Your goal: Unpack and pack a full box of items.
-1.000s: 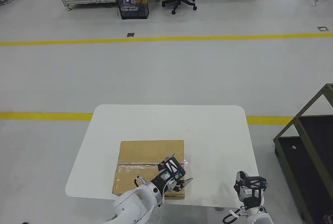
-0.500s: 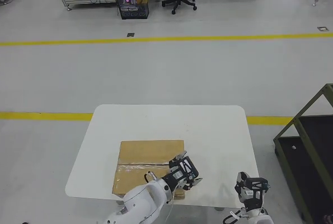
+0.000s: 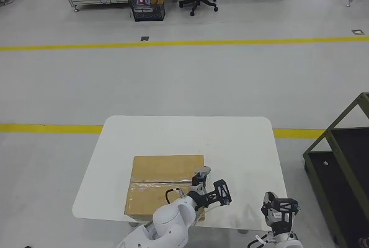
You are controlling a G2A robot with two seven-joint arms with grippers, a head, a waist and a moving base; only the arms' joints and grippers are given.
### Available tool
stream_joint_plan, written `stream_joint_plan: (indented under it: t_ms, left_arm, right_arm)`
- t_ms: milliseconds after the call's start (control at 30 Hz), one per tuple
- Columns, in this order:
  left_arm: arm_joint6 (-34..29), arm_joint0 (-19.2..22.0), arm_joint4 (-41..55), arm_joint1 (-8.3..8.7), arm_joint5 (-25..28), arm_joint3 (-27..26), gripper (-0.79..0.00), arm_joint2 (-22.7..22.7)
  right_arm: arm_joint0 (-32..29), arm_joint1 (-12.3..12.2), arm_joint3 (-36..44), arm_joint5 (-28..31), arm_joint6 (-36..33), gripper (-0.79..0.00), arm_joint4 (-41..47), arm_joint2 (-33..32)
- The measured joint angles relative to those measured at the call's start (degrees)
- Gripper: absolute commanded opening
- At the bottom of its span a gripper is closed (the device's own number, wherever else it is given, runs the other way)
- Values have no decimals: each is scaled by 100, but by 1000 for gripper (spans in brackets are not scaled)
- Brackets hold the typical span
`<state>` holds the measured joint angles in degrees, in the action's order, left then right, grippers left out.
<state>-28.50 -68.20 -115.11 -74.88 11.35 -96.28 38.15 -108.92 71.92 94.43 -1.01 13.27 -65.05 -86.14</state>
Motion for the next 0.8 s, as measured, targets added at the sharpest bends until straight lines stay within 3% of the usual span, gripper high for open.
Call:
stream_joint_plan:
  t_ms: [167, 333, 567, 733, 800]
  left_arm:
    - [-145, -29, -130, -37, -8, 52, -49, 9]
    - [-258, -13, -105, -109, -34, 145, -188, -13]
    - [-381, 131, -250, -235, -90, 421, -206, -123]
    - [-475, 162, -437, -291, -18, 534, -172, -171]
    - [-511, 164, -531, -307, -3, 559, -271, -175]
  right_arm:
    - [0, 9, 23, -9, -2, -785, 0, 2]
    - [-21, 17, 39, -20, 0, -785, -5, -7]
    - [-81, 27, 104, -42, 30, -785, 13, -50]
    - [-102, 33, 120, -39, 29, -785, 30, -82]
    - [-104, 37, 125, -34, 28, -785, 37, -85]
